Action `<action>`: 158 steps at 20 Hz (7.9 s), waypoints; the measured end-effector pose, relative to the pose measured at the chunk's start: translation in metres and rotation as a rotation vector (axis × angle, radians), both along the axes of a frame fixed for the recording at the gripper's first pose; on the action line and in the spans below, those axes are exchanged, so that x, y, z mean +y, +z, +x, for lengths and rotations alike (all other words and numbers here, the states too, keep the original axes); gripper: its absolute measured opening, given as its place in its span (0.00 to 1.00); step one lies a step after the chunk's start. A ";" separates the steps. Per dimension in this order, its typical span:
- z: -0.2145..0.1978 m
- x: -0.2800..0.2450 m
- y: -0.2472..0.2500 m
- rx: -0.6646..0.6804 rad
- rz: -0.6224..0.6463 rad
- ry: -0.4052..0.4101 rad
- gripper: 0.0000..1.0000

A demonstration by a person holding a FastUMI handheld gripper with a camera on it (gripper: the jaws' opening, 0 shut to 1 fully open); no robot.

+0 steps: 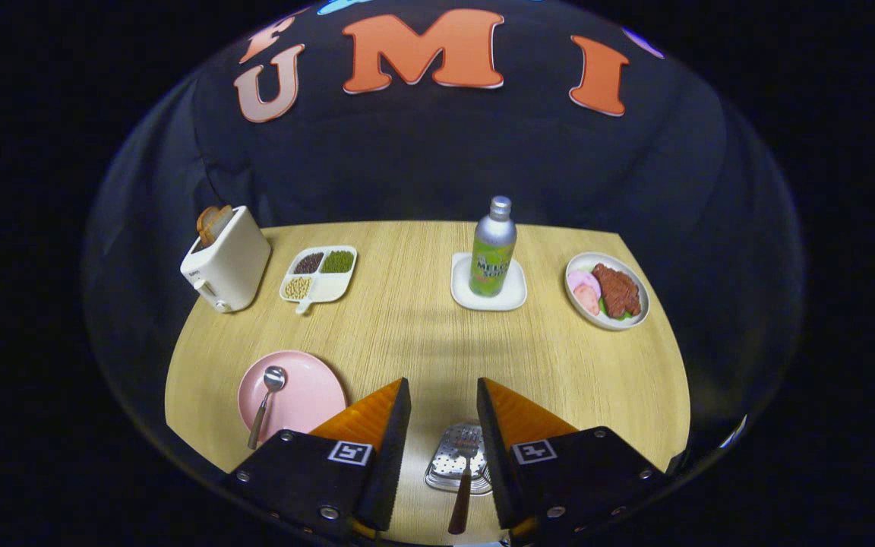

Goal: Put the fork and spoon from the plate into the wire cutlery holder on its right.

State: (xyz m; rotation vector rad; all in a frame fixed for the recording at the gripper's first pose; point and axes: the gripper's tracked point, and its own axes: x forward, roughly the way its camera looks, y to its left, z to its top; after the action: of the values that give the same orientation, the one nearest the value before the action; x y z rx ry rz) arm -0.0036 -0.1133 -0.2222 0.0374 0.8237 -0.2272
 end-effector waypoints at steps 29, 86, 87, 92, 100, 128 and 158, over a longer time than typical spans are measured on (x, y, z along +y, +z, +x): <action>0.074 0.207 0.013 -0.368 -0.064 0.214 0.99; -0.090 0.057 -0.039 0.468 0.195 -0.159 0.05; -0.094 0.053 -0.039 0.495 0.210 -0.155 0.05; -0.118 0.044 -0.046 0.618 0.280 -0.145 0.06; -0.141 0.038 -0.054 0.784 0.405 -0.166 0.06; -0.034 -0.015 -0.002 0.118 0.277 -0.191 0.35; -0.008 0.009 0.222 -0.800 -0.185 0.007 0.93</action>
State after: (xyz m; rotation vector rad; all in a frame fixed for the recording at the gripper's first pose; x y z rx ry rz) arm -0.0117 -0.1040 -0.0005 -0.0481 0.0052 -0.2540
